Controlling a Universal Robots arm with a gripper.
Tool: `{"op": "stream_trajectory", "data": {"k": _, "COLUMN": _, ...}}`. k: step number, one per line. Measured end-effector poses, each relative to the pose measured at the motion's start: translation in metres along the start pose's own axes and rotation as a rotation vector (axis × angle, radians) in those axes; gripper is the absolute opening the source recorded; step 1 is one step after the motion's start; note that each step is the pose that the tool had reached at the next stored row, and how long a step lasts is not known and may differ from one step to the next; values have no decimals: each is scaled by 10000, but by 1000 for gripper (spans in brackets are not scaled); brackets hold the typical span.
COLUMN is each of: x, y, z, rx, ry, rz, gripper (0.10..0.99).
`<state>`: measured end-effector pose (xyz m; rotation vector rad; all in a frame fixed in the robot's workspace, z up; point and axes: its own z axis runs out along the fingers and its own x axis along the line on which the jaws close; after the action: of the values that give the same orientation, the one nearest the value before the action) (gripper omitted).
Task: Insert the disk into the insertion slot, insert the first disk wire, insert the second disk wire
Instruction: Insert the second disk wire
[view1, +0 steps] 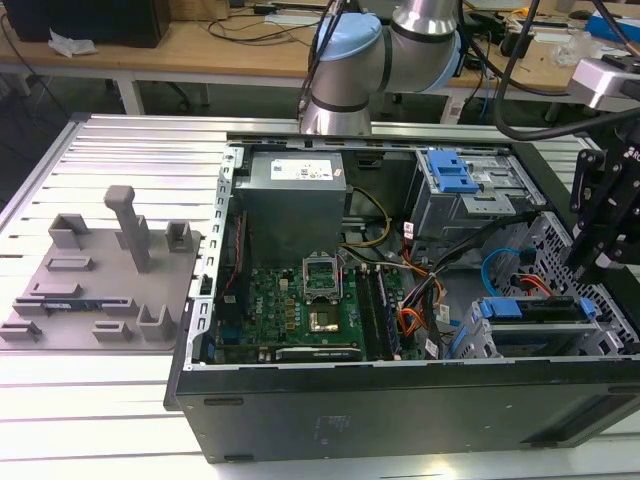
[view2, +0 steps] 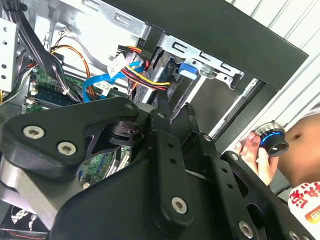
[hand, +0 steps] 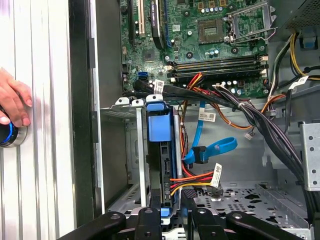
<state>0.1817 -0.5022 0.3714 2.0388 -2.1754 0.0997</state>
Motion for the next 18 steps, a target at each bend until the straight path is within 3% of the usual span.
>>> {"op": "stream_trajectory", "data": {"k": 8, "x": -8, "y": 0, "z": -1, "rx": 0, "ry": 3, "rz": -1, "gripper": 302}}
{"op": "stream_trajectory", "data": {"k": 9, "x": -35, "y": 1, "z": -5, "rx": 2, "ry": 36, "rz": 0, "gripper": 302}}
{"op": "stream_trajectory", "data": {"k": 11, "x": -132, "y": 9, "z": -21, "rx": 11, "ry": 188, "rz": 13, "gripper": 302}}
{"op": "stream_trajectory", "data": {"k": 12, "x": -238, "y": 16, "z": -38, "rx": 24, "ry": 449, "rz": 31, "gripper": 302}}
{"op": "stream_trajectory", "data": {"k": 14, "x": -310, "y": 21, "z": -49, "rx": 26, "ry": 774, "rz": 50, "gripper": 302}}
{"op": "stream_trajectory", "data": {"k": 15, "x": -368, "y": 25, "z": -56, "rx": 25, "ry": 1036, "rz": 65, "gripper": 302}}
{"op": "stream_trajectory", "data": {"k": 16, "x": -405, "y": 30, "z": -59, "rx": 30, "ry": 1184, "rz": 75, "gripper": 302}}
{"op": "stream_trajectory", "data": {"k": 17, "x": -436, "y": 43, "z": -59, "rx": 36, "ry": 1277, "rz": 84, "gripper": 302}}
{"op": "stream_trajectory", "data": {"k": 18, "x": -457, "y": 66, "z": -57, "rx": 37, "ry": 1308, "rz": 84, "gripper": 302}}
